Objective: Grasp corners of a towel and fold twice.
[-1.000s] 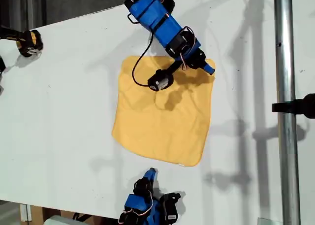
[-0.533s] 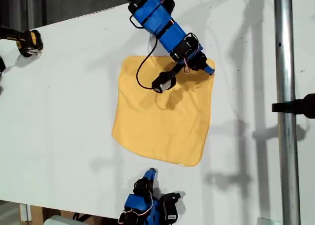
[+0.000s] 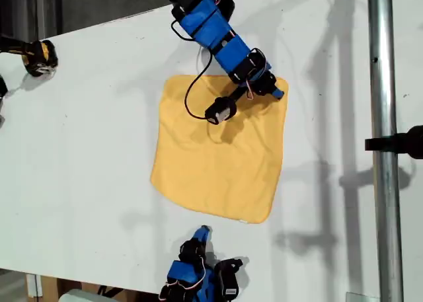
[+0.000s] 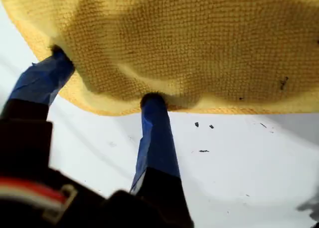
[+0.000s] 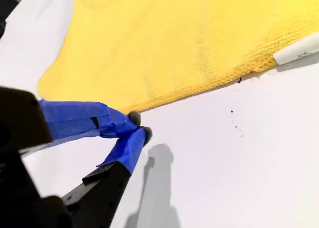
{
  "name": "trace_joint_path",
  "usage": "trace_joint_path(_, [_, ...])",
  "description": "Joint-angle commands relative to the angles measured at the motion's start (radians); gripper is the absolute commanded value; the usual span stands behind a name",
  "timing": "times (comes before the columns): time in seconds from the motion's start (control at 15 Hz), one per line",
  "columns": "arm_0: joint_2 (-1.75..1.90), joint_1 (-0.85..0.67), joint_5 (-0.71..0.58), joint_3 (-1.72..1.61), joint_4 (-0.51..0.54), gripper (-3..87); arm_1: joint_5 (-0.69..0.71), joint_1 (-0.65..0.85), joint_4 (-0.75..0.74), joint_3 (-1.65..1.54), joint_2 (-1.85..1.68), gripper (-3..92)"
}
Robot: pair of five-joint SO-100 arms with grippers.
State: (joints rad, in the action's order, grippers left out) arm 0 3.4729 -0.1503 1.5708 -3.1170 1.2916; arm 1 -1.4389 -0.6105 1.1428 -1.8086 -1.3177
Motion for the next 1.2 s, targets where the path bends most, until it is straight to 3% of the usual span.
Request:
trace_joint_path(0.0, [0.005, 0.003, 0.003, -0.003, 0.008, -1.1, 0.003, 0.015, -0.054, -0.002, 0.02, 23.5])
trace_joint_path(0.13, [0.005, 0.0, 0.002, -0.003, 0.008, -1.1, 0.006, 0.012, -0.075, -0.002, 0.026, 18.4])
trace_joint_path(0.2, [0.005, -0.002, 0.002, -0.003, 0.008, -1.1, 0.008, 0.012, -0.074, -0.002, 0.026, 8.9])
trace_joint_path(0.27, [0.005, -0.002, 0.002, -0.003, 0.008, -1.1, 0.0, 0.012, -0.064, -0.002, 0.025, 5.3])
trace_joint_path(0.47, [0.005, -0.006, 0.003, -0.003, 0.006, -1.0, 0.008, 0.021, -0.06, -0.002, 0.026, 0.0])
trace_joint_path(0.6, [0.005, -0.02, 0.018, -0.003, -0.012, -1.0, 0.009, 0.028, -0.058, 0.003, 0.026, -0.1])
trace_joint_path(0.8, [0.003, 0.008, 0.023, 0.025, -0.123, -1.2, 0.015, 0.035, -0.061, 0.006, 0.034, -0.1])
trace_joint_path(1.13, [-0.391, 0.06, -0.002, 0.399, -0.109, -1.2, 0.057, 0.063, -0.084, 0.021, 0.034, -0.1])
